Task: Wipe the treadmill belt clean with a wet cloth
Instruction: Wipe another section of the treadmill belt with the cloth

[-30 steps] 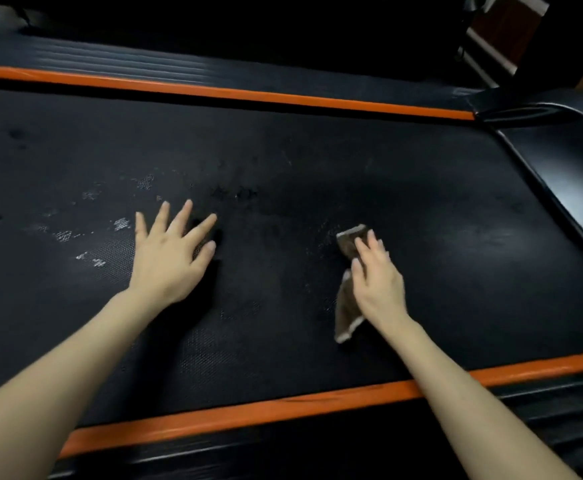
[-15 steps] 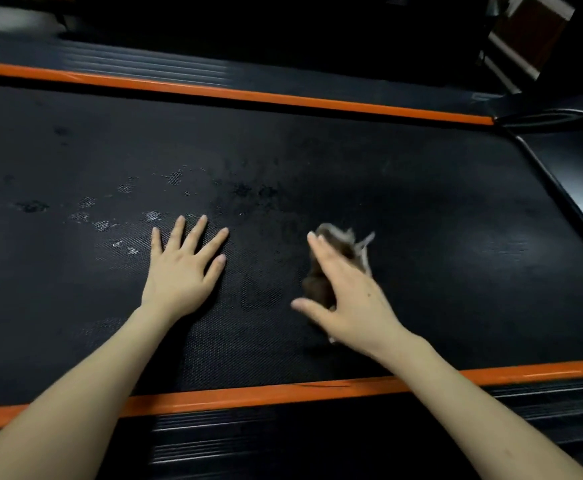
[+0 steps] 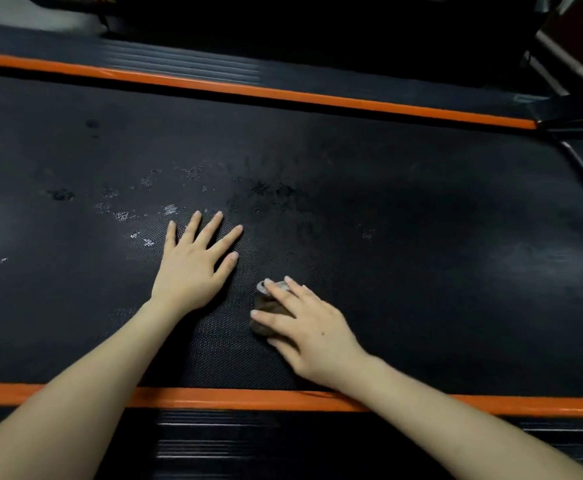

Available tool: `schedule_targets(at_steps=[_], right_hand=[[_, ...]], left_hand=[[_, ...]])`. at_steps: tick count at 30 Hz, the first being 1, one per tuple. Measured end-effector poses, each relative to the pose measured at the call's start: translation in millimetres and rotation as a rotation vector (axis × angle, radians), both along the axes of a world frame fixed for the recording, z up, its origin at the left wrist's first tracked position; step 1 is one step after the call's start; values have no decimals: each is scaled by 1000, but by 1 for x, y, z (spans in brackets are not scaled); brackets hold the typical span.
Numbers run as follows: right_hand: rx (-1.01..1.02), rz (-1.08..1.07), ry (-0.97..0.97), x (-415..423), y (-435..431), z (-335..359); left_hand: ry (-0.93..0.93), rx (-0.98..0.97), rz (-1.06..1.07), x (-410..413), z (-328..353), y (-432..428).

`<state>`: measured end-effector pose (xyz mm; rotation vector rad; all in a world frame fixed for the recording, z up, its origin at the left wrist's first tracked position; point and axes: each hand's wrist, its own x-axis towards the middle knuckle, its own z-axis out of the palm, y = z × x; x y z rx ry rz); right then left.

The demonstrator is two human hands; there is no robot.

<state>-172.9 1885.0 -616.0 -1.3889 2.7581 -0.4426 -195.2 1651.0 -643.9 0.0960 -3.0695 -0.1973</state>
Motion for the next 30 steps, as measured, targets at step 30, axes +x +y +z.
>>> schedule_targets(at_steps=[30], right_hand=[[-58,-718,14,-50,17,9]], left_hand=[[-3,49,-37,2,-2,4]])
